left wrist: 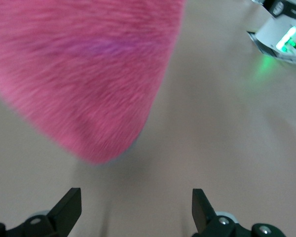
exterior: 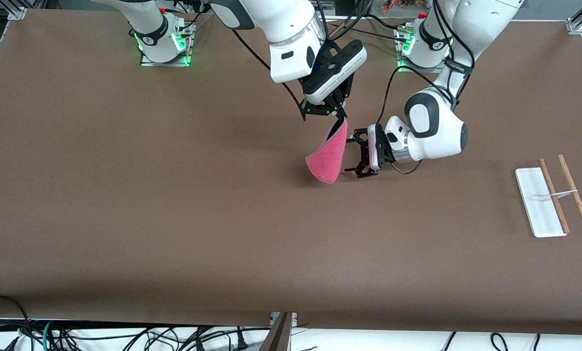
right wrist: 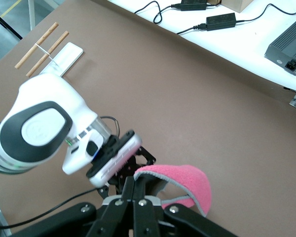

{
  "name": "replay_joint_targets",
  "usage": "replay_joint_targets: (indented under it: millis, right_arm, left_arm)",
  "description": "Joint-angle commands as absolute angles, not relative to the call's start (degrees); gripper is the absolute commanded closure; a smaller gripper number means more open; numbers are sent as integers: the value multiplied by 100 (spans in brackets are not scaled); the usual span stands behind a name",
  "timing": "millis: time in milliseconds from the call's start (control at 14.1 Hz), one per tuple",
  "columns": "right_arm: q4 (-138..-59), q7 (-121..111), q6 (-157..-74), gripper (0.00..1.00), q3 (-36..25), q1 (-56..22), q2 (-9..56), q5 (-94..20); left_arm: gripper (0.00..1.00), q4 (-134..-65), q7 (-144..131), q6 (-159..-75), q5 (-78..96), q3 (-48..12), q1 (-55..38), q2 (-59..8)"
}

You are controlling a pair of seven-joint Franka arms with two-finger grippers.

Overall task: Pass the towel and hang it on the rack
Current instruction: 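Close the left gripper on the hanging pink towel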

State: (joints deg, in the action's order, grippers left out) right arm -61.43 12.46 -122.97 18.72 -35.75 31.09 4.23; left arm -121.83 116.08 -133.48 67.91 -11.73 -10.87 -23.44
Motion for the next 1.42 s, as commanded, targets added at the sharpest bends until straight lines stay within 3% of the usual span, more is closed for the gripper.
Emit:
replay_joint_targets:
  millis: [0, 355, 568, 852, 994, 1136, 1349]
  right_arm:
    - [-6152, 1169, -12410, 100, 1890, -3586, 3129, 378]
    - [-6179, 413, -12454, 100, 1890, -3586, 3155, 369]
    - [-6223, 422, -12463, 100, 1890, -3630, 3181, 378]
    - [-6223, 413, -12516, 100, 1890, -3630, 3190, 378]
    - [-6223, 422, -12516, 100, 1890, -3639, 3190, 369]
    - [-6223, 422, -12516, 100, 1890, -3630, 3190, 369]
    - [-6223, 422, -12516, 100, 1890, -3630, 3190, 378]
  left_arm:
    - [1, -12094, 12059, -13447, 6944, -1143, -1222, -2399]
    - [0, -12085, 12006, -13438, 6970, -1143, -1222, -2391]
    - [11, -12085, 11962, -13430, 6970, -1151, -1222, -2364]
    - [1, -11927, 11804, -13430, 6961, -1151, -1222, -2329]
    - [1, -11927, 11804, -13421, 6961, -1151, -1222, -2329]
    - [15, -11927, 11804, -13421, 6917, -1151, -1222, -2329]
    - [45, -11927, 11812, -13403, 6891, -1151, -1222, -2329]
